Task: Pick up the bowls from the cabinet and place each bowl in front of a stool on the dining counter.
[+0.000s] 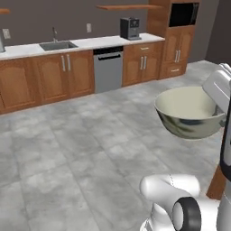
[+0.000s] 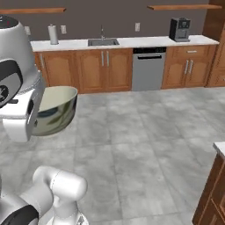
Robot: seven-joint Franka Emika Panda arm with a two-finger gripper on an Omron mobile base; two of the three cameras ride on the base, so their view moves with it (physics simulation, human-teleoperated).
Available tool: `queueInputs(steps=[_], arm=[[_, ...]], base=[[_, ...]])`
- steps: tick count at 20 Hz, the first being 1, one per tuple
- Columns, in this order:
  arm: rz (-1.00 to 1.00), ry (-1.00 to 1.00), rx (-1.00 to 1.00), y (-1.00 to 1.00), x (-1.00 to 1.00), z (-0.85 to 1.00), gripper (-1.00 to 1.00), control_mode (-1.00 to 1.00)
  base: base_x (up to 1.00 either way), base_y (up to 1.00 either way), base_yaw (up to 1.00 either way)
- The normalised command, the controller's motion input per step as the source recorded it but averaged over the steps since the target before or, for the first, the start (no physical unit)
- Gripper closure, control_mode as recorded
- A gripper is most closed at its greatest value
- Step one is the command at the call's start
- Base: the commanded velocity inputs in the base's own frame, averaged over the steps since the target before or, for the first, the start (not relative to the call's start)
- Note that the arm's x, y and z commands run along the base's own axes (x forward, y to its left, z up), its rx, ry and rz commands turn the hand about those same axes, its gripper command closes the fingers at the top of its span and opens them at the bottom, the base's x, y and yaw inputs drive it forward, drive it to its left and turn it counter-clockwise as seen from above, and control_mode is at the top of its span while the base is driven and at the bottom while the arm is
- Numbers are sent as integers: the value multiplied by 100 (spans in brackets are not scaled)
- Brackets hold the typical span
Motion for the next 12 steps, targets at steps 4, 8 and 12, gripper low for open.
queueInputs(steps=[4,8,12], arm=[[0,0,0,0,0,0,100,100],[0,0,0,0,0,0,100,100],[0,0,0,0,0,0,100,100]], base=[[100,89,-17],[100,83,-38],[47,46,-82]])
